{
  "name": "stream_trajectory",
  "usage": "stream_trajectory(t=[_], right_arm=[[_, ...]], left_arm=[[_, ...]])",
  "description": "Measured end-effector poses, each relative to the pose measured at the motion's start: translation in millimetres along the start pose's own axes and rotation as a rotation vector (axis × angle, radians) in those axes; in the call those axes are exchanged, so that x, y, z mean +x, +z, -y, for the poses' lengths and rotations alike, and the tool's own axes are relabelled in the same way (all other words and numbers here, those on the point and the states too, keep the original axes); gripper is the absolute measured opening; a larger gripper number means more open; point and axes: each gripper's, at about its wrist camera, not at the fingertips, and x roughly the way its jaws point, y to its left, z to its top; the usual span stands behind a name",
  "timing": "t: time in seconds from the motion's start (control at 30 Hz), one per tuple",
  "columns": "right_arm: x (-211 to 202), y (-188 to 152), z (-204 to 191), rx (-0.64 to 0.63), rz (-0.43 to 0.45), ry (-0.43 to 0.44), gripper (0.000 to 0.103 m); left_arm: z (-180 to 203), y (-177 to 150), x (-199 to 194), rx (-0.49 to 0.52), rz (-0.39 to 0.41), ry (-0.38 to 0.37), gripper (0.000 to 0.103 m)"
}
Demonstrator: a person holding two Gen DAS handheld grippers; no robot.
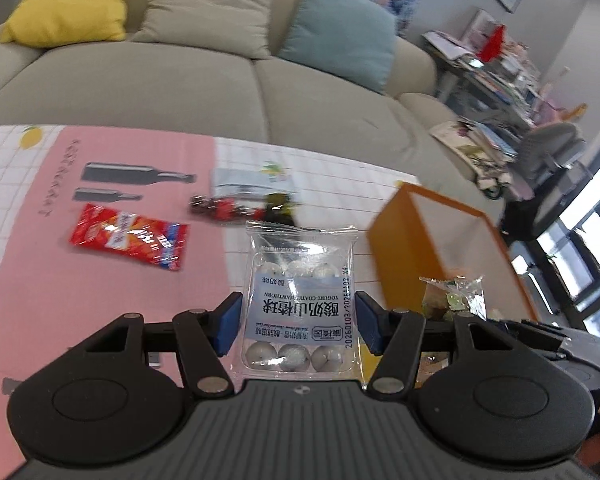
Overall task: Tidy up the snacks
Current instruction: 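Carry the candy pack and nut bag together over the orange box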
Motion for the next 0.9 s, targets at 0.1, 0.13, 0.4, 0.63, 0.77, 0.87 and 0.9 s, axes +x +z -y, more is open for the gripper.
stream_trajectory(t=[0.1, 0.13, 0.4, 0.63, 0.77, 0.87, 0.9], right_arm=[[-17.2, 7.2, 17.9, -0.004, 0.008, 0.002, 0.035], [-23.6, 10.2, 25.1, -0.005, 0.010, 0.002, 0.035], [-59.0, 37.5, 93.7, 0.041, -0.020, -0.022, 0.035], [-59.8, 42.0, 144.0, 0.034, -0.128, -0.069, 0.035], [-41.2, 33.4, 167.9, 0.112, -0.254, -0.015, 0.035], [-27.1, 27.6, 180.4, 0.164, -0.321, 0.033, 0.035], [-22.8, 25.9, 183.5, 0.172, -0.338, 0.044, 0.035]], left_arm=[[18.6, 7.8, 0.7, 0.026, -0.016, -0.052, 0.068], [25.0, 10.2, 1.6, 0.034, -0.022, -0.069, 0.068], [89.2, 35.1, 23.7, 0.152, -0.101, -0.233, 0.068], [147.5, 44.5, 57.7, 0.281, -0.232, -0.347, 0.068], [176.5, 42.7, 80.9, 0.366, -0.303, -0.374, 0.068], [193.3, 40.9, 100.7, 0.426, -0.342, -0.358, 0.068], [198.0, 40.6, 106.5, 0.441, -0.354, -0.354, 0.068]])
